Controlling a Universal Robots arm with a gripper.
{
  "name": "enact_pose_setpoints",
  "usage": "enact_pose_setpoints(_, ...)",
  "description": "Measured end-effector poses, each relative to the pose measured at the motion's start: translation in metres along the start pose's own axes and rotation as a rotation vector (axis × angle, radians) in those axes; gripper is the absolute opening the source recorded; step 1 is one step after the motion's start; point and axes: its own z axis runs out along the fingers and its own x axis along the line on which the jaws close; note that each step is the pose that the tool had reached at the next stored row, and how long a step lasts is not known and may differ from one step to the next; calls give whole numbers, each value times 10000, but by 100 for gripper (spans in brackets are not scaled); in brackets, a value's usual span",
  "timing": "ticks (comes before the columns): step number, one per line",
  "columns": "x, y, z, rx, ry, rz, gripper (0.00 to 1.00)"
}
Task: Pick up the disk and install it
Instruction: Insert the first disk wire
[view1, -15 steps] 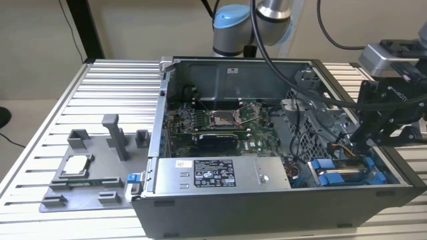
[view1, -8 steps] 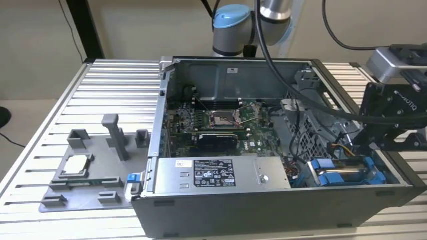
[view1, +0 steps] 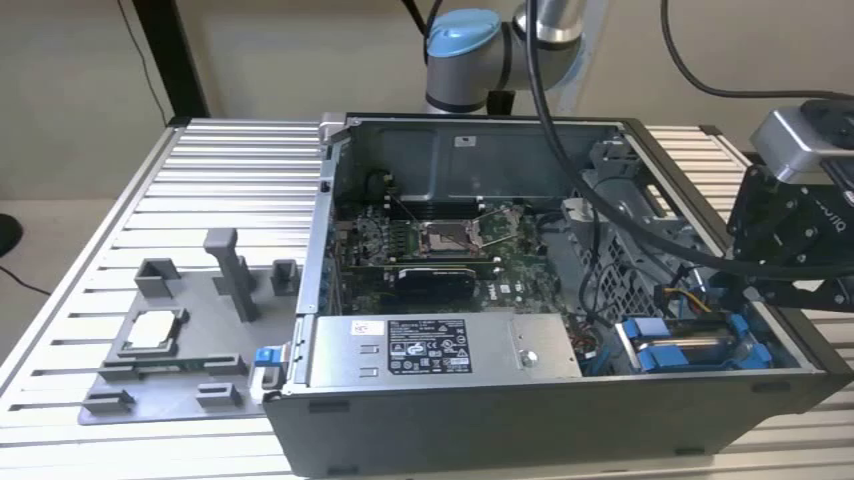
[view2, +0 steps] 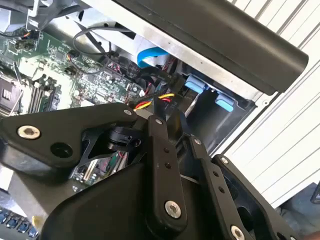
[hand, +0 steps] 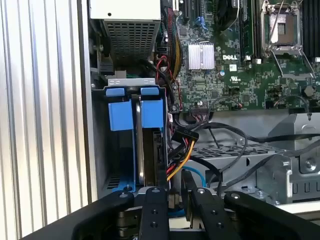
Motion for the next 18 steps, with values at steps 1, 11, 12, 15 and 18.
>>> enact_pose_setpoints(1,14,-10,2,-3,-59,-4,100)
enact_pose_setpoints(11,113,-75,69,-33,-751,18,100)
enact_pose_setpoints(12,119,-79,77,-32,-790,34,100)
enact_pose_setpoints(15,123,-92,102,-28,-856,75,100)
enact_pose_setpoints(18,125,-100,117,-29,-910,82,100)
